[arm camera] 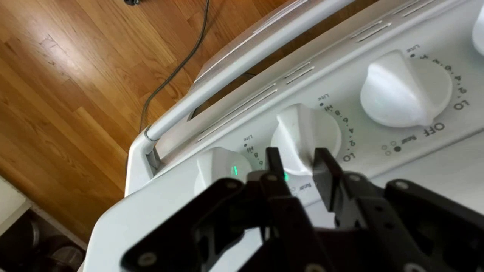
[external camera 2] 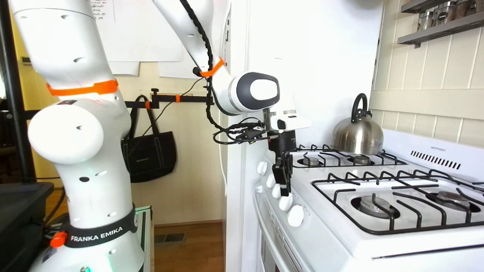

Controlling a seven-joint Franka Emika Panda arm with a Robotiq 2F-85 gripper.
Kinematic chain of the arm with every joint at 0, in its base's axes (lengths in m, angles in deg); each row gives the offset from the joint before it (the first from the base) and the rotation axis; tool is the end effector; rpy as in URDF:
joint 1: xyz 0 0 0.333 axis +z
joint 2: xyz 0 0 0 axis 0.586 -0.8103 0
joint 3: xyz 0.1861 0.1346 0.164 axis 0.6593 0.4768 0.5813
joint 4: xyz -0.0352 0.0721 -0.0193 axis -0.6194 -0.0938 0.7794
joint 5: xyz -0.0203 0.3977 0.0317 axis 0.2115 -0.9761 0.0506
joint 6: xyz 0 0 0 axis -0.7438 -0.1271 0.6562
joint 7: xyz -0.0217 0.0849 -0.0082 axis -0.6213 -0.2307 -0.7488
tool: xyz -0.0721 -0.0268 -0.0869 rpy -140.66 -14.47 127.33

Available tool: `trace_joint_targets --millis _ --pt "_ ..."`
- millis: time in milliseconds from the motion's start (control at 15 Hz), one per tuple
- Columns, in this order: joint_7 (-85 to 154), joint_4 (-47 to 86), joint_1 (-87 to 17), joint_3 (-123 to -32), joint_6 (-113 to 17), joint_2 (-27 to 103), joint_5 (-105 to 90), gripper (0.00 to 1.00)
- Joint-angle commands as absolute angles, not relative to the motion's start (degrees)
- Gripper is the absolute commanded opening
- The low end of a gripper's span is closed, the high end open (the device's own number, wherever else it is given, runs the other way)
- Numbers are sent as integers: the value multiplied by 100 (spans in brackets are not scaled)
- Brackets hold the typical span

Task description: Turn the second last knob on the stove to the right

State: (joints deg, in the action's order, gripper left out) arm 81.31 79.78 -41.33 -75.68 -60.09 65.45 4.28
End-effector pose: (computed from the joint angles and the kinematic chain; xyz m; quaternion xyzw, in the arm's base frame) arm 0.4296 -0.0555 0.2634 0.9134 -0.3983 0.0691 0.0478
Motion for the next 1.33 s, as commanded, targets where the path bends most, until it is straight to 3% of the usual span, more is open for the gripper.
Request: trace_joint_targets --millis 0,733,800,933,1067,1267 --pt "7594 8476 -4321 -7522 -5798 7301 403 7" --pt "5131 8572 -4250 -7591 -5262 8332 -544 7" --pt "4935 8560 -4250 -7579 -5070 8426 -576 11" --pt "4600 8505 -4254 -7560 -4639 8610 -587 49" --pt "4362 8537 -4261 -7531 -4250 8860 -545 54" --pt "4008 8521 -4196 -7530 -3743 9214 -547 78"
